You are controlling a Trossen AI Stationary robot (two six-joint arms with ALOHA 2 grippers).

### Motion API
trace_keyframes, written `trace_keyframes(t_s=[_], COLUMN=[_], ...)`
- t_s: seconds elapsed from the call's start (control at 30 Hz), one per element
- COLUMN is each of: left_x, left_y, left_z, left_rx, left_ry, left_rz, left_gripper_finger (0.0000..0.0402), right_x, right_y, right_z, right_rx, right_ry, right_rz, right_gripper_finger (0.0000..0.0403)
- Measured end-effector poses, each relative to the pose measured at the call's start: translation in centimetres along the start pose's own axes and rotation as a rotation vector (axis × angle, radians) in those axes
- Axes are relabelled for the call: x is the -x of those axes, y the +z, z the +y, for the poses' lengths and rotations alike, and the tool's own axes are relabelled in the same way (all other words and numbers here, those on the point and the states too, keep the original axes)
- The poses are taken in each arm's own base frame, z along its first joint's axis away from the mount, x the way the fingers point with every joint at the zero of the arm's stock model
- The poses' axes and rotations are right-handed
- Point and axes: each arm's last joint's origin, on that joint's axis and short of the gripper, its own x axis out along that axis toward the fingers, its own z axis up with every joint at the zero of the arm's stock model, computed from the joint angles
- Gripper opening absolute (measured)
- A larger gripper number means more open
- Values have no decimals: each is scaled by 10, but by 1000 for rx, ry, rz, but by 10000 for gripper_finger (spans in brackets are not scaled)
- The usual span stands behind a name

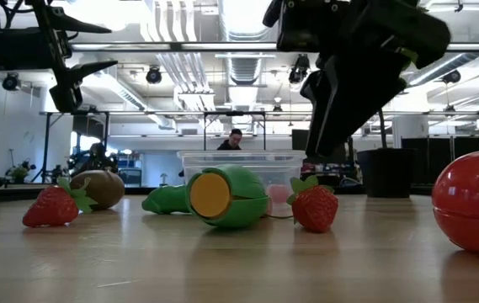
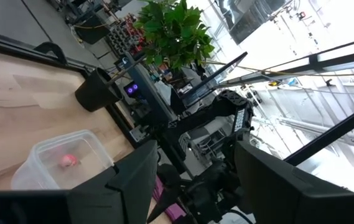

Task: Pick and placing Produce into tupperware
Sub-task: Put the right red cherry into the transparent bin

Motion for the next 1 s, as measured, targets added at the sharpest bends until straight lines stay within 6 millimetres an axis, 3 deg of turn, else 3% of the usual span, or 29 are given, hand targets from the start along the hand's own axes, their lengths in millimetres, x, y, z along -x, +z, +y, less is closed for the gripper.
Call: trace_keyframes(t_s=[0.47,1.0], left_x=[0,0], left_y=[0,0], left_z=[0,0], left_rx=[0,0], left_ry=[0,0], left_rz=[1,0], left_gripper_finger=[201,201], right_x=[-20,-29], right_y=[-15,-17], right_z=[17,15], right_rx=[121,166], right_ry=[7,12], right_rz=[68,7], right_gripper_finger=[194,194])
